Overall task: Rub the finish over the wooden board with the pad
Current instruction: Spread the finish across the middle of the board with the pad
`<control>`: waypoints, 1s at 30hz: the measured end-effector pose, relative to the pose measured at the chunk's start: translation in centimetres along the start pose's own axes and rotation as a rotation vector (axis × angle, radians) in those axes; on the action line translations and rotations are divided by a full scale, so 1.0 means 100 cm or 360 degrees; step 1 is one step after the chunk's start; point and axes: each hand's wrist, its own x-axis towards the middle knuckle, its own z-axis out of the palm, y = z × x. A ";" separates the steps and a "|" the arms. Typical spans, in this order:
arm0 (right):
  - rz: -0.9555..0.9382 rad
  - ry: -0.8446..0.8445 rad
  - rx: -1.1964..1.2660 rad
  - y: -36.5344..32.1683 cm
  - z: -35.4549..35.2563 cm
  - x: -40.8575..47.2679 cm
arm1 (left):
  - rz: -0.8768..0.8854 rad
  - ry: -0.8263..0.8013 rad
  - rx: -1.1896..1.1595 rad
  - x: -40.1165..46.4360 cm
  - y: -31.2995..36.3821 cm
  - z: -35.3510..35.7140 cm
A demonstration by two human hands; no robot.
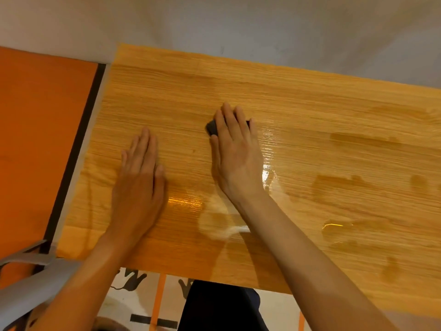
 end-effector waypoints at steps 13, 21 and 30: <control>0.0142 0.0052 0.0028 -0.022 0.005 -0.033 | 0.0041 0.0096 0.0081 0.000 -0.004 0.006; 0.0237 0.0077 -0.0018 0.061 -0.030 -0.068 | 0.0092 0.0187 0.0073 -0.002 -0.004 0.008; -0.0083 -0.0052 -0.0144 -0.049 0.020 -0.060 | 0.0071 0.0154 0.0023 -0.001 -0.009 0.009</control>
